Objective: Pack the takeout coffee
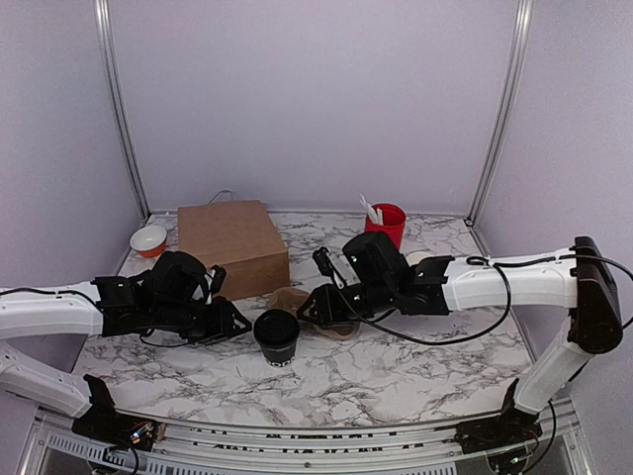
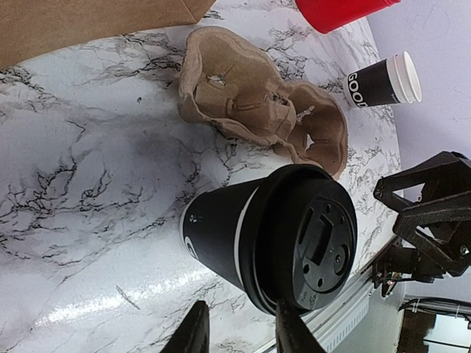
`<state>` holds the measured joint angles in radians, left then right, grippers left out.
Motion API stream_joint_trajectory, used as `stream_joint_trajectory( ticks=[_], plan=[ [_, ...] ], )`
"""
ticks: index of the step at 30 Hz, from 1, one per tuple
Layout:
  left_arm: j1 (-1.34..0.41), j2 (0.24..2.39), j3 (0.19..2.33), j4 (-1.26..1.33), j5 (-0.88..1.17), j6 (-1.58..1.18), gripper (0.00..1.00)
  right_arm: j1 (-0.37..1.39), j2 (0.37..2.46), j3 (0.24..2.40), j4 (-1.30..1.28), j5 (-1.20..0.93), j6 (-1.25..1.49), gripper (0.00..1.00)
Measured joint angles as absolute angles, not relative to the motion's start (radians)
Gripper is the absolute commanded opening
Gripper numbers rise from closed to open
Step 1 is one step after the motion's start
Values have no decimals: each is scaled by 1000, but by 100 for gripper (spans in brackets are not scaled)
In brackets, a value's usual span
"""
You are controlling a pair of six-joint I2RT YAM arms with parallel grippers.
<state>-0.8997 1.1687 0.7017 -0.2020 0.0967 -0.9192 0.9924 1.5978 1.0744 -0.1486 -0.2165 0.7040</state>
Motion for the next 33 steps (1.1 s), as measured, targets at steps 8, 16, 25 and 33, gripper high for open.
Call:
stream_joint_trajectory(
  ticks=[8, 16, 25, 33],
  plan=[
    [-900, 1196, 702, -178, 97, -921, 32, 989, 1630, 1055, -119, -218, 732, 29],
    [-900, 1217, 702, -171, 97, -920, 31, 988, 1640, 1044, -89, -218, 747, 27],
    [-900, 1232, 702, -144, 97, -920, 30, 988, 1678, 1040, -63, -225, 758, 24],
    [-900, 1251, 702, -131, 98, -920, 25, 987, 1683, 1040, -46, -235, 759, 22]
  ],
)
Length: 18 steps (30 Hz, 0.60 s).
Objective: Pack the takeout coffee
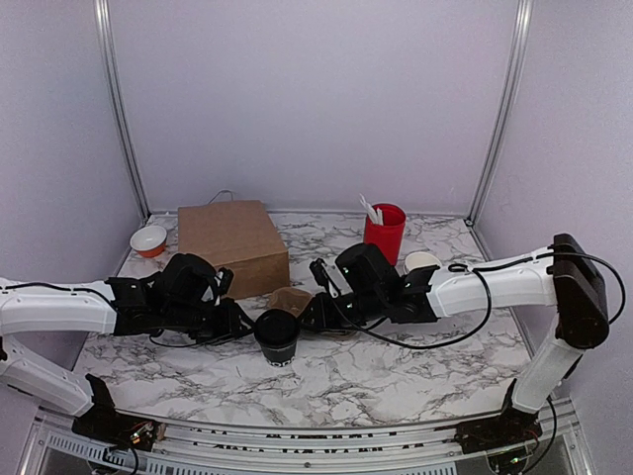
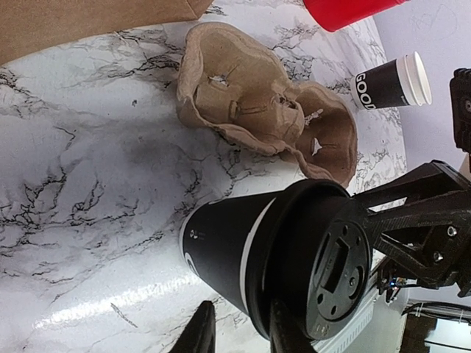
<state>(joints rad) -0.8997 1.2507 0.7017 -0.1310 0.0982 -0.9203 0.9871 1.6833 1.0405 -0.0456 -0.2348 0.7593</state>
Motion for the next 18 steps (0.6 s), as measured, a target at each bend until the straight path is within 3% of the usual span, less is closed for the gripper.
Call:
stream_joint_trajectory(
  ticks=[18],
  plan=[
    [-893, 1245, 605, 41, 126, -940, 15, 1011, 1656, 925, 118, -215, 805, 18]
  ],
)
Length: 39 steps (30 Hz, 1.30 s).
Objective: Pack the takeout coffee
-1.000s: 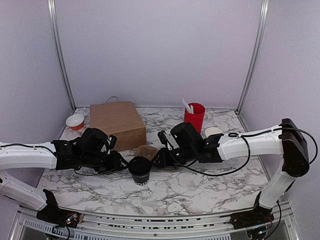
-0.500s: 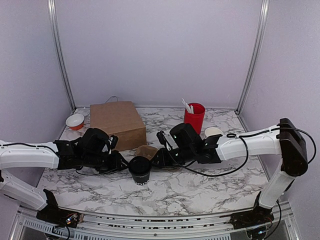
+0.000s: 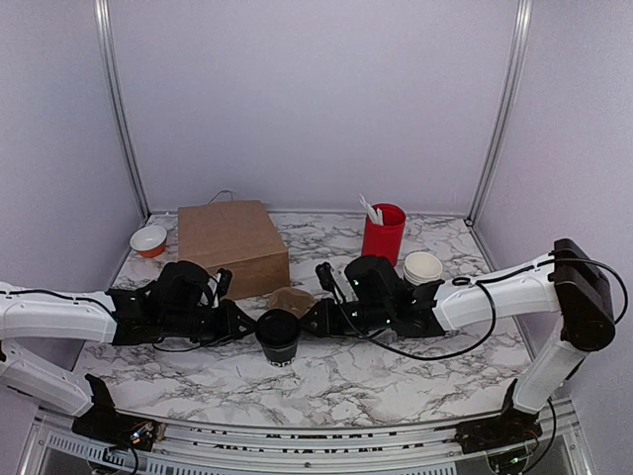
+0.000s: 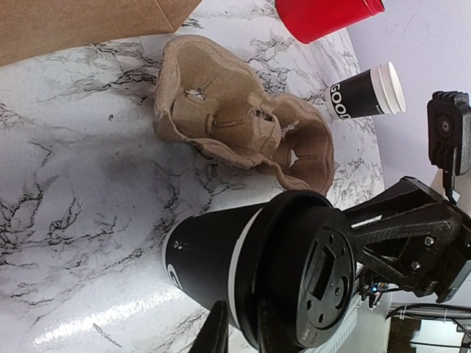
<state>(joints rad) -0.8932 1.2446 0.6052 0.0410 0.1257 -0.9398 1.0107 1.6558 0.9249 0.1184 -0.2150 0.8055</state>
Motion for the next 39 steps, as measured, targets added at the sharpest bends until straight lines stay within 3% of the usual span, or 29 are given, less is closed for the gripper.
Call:
stream_joint_trajectory(
  ticks=[11, 20, 30, 34, 39],
  plan=[
    [-892, 1239, 603, 60, 124, -949, 15, 1032, 1645, 921, 125, -169, 834, 16],
    [-893, 1240, 720, -128, 122, -907, 15, 1062, 1637, 1005, -45, -122, 828, 18],
    [-893, 1240, 771, -180, 118, -884, 16, 1080, 1624, 1033, -141, -68, 813, 27],
    [-893, 1230, 771, -202, 106, -878, 16, 1094, 1623, 1070, -194, -30, 781, 38],
    [-893, 1188, 772, -224, 88, -871, 17, 1106, 1622, 1141, -279, 4, 647, 61]
  ],
)
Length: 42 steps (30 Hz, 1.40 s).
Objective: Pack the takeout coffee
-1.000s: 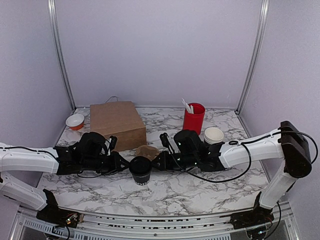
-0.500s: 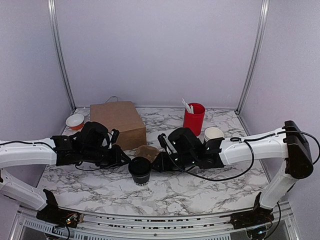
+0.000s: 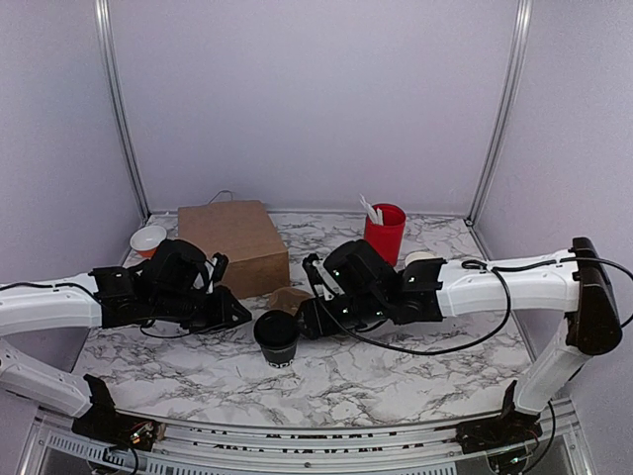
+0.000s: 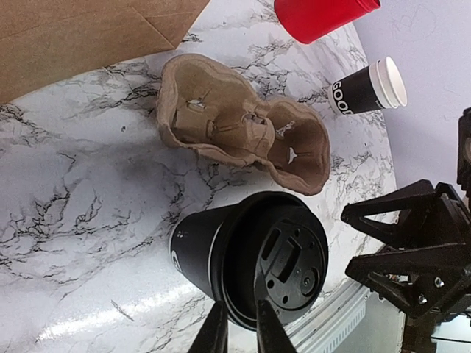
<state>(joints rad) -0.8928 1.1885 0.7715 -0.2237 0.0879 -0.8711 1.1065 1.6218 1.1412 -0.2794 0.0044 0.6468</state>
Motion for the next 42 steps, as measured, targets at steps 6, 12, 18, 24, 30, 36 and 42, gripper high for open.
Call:
stream_joint_trajectory(
  ticks=[6, 12, 18, 24, 30, 36, 42],
  plan=[
    [-893, 1145, 772, -243, 62, -868, 19, 1110, 1617, 1198, -331, -7, 436, 81],
    [-893, 1115, 772, -264, 38, -867, 22, 1122, 1631, 1292, -368, -62, 220, 87],
    [-893, 1055, 772, -298, 3, -867, 22, 1126, 1713, 1388, -379, -88, 46, 88],
    [-892, 997, 772, -330, -29, -868, 23, 1127, 1807, 1405, -410, -89, -68, 88],
    [-890, 968, 771, -347, -43, -868, 23, 1127, 1861, 1437, -439, -93, -131, 85],
    [-889, 964, 771, -351, -46, -868, 23, 1127, 1862, 1451, -443, -84, -139, 80],
    [-889, 966, 771, -353, -46, -868, 23, 1128, 1874, 1456, -442, -61, -103, 72]
  ],
)
